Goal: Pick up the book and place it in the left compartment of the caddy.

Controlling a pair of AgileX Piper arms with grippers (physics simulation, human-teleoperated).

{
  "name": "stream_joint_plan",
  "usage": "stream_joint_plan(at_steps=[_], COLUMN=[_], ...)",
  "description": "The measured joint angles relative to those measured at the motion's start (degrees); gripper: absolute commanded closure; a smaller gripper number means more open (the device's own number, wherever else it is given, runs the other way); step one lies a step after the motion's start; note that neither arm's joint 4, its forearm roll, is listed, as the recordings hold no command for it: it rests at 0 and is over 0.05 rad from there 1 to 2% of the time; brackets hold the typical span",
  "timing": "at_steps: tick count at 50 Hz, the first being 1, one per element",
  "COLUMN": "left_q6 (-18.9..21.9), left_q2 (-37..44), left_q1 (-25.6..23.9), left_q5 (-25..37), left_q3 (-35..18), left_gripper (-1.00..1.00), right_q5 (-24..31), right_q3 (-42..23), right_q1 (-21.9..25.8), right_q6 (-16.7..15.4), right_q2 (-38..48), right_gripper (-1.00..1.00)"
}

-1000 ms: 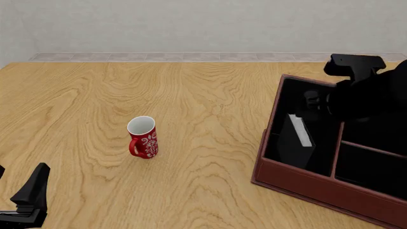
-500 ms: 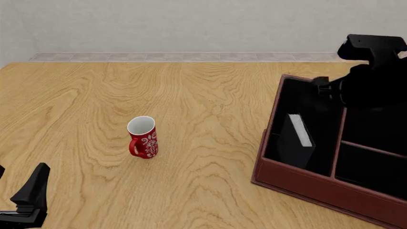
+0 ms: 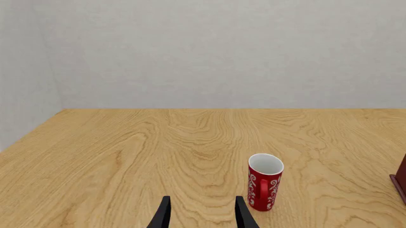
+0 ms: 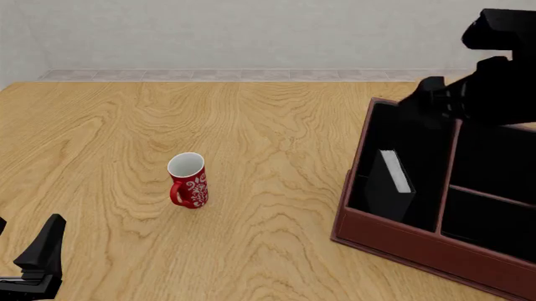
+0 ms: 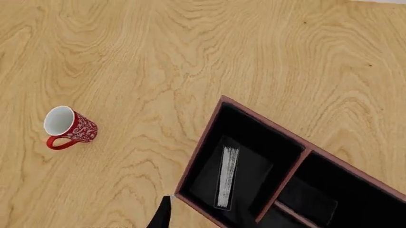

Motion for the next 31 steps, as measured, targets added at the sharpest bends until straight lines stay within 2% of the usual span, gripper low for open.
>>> stream_joint_plan(at_steps=[18, 31], left_q6=[0.00, 0.00], left_q2=[0.00, 0.00], left_q1=[0.00, 0.00], left_q5=[0.00, 0.00], left_q3=[0.00, 0.00], left_gripper=[-1.00, -1.00], right_q5=[-2.28, -6.98], right_q3=[-1.25, -0.54], right_q1=[7.22, 10.70], right_q6=[-0.61, -0.95], right_q2=[-3.72, -7.04], right_gripper=[-1.00, -1.00])
